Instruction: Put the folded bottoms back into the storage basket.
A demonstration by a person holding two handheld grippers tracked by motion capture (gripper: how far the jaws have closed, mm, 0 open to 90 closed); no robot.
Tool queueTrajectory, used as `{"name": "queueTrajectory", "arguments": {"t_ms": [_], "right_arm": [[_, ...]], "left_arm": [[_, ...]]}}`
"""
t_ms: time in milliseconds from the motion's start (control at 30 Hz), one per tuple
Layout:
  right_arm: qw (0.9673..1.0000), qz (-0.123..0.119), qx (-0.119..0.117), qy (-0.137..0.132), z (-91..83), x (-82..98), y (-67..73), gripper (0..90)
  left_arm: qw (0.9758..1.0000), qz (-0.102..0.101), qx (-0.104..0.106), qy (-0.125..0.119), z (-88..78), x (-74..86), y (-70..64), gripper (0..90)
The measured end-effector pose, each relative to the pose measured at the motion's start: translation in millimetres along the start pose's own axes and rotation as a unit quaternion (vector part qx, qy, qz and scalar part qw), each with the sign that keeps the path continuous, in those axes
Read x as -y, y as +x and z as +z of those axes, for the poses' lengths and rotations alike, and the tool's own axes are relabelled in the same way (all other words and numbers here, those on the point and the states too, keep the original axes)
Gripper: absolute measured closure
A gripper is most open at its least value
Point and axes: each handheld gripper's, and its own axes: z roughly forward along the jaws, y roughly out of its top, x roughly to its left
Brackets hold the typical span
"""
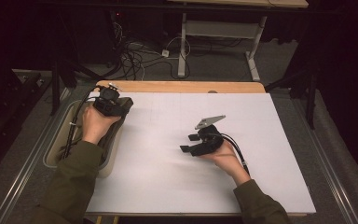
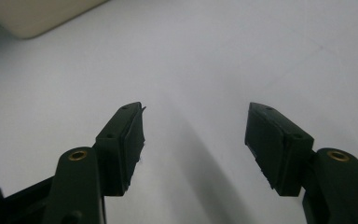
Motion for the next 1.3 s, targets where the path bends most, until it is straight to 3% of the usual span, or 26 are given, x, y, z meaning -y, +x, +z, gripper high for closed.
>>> {"name": "queueTrajectory", "arguments": {"t_ms": [200, 367, 700, 1033, 1133, 1300], "right_arm": [[0.9997, 0.009, 0.015, 0.017, -18.3, 27.3, -9.3, 38.0], [0.9994, 0.019, 0.026, 0.012, -36.2, 43.7, -13.8, 38.0], [0.9983, 0.032, 0.048, 0.0, -65.9, 68.8, -13.5, 38.3], [0.9966, 0.048, 0.067, 0.004, -84.7, 98.0, -12.6, 38.3], [0.9964, 0.052, 0.068, 0.004, -85.5, 101.2, -14.7, 38.3], [0.996, 0.052, 0.073, 0.001, -86.7, 101.1, -15.6, 38.4]], "left_arm": [[0.9995, -0.01, 0.029, -0.011, -8.5, 0.8, 5.9, 65.0], [0.9984, -0.022, 0.05, -0.017, -17.9, 2.7, 15.9, 78.3], [0.9972, -0.043, 0.055, -0.025, -29.3, 14.0, 36.3, 81.6], [0.9968, -0.064, 0.046, 0.012, -6.4, 29.8, 51.2, 81.6], [0.9958, -0.073, 0.048, 0.027, 5.1, 33.6, 55.5, 81.6], [0.9955, -0.069, 0.042, 0.051, 21.7, 37.9, 56.5, 81.0]]}}
